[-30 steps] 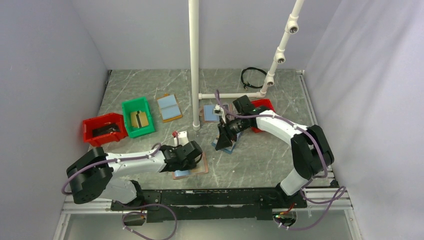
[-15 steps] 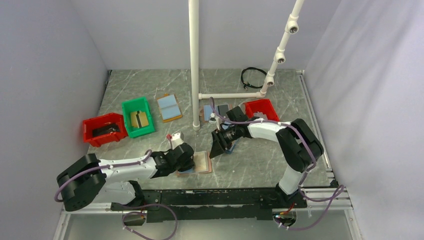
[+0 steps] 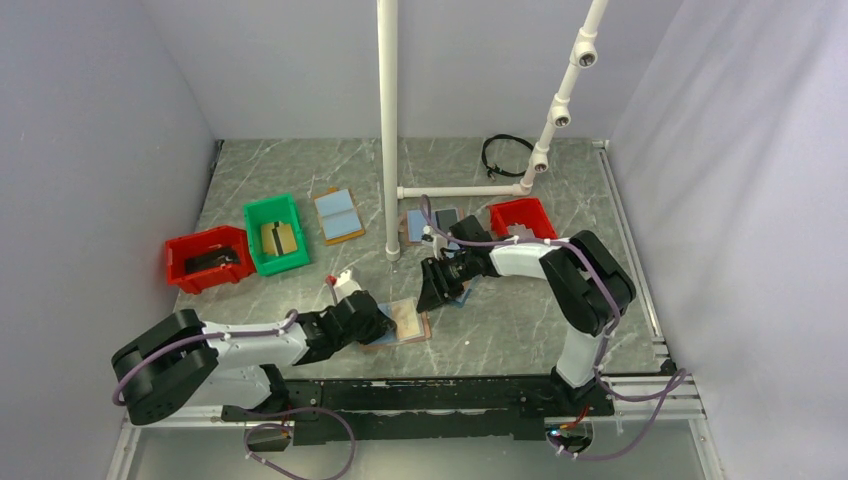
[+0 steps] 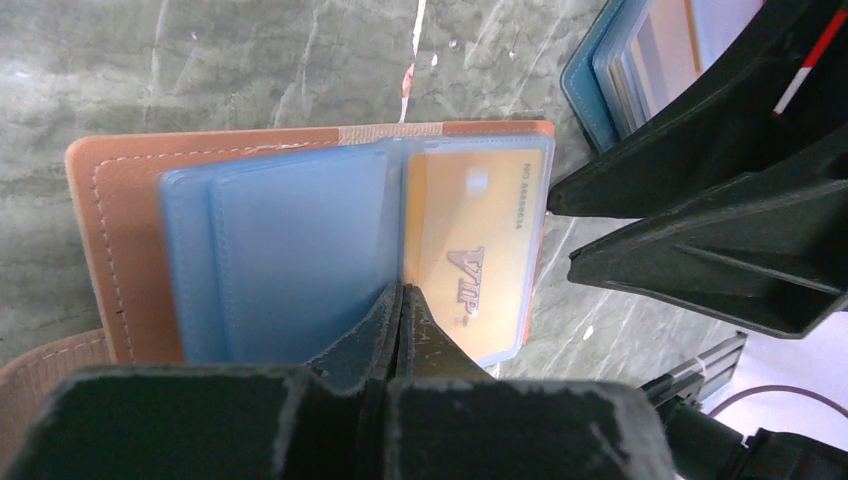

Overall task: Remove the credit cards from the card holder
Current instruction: Remove the credit card from the card holder.

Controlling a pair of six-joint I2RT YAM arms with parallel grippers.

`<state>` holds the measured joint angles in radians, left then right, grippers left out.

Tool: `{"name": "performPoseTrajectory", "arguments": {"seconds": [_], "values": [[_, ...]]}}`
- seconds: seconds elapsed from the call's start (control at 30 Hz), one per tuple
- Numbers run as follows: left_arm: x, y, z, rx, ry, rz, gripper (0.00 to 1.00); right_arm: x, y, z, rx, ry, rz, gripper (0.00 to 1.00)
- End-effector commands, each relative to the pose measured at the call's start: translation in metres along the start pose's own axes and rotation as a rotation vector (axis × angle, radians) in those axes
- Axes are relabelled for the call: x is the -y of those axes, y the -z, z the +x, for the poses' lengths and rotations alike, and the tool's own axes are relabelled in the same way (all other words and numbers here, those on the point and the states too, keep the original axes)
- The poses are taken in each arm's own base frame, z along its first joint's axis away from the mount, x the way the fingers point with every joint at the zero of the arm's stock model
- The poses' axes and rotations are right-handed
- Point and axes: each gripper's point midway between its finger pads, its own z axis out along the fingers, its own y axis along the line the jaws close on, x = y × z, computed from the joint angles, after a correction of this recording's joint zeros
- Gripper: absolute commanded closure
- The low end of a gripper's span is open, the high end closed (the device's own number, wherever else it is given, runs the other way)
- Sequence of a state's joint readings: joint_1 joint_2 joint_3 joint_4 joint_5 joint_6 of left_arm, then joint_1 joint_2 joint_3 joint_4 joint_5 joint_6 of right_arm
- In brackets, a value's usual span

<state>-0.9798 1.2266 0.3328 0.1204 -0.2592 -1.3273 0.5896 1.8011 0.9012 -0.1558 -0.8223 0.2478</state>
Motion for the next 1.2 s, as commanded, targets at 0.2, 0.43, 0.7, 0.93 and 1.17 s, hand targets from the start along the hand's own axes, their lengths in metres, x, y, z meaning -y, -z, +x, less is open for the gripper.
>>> {"name": "performPoseTrajectory", "arguments": {"seconds": [0.2,0.43,0.7,0.93,1.17], "values": [[-0.007,-0.001,0.004,-0.011,0.019,0.028,1.0,-0.014,-0.003,-0.009,0.008,-0.044,-0.081,0.63],[0.0,-0.005,0.008,-0.033,0.005,0.06,1.0,-0.013,-0.004,-0.009,0.002,-0.034,-0.064,0.64],[-0.009,-0.004,0.007,-0.024,0.026,0.042,1.0,-0.011,0.015,-0.03,0.091,0.081,0.041,0.58],[-0.005,-0.002,0.006,-0.025,0.027,0.055,1.0,-0.016,0.004,-0.018,0.03,0.049,-0.024,0.57],[-0.003,-0.001,0.006,-0.026,0.027,0.07,1.0,-0.014,-0.003,-0.011,-0.004,0.011,-0.045,0.59]]}}
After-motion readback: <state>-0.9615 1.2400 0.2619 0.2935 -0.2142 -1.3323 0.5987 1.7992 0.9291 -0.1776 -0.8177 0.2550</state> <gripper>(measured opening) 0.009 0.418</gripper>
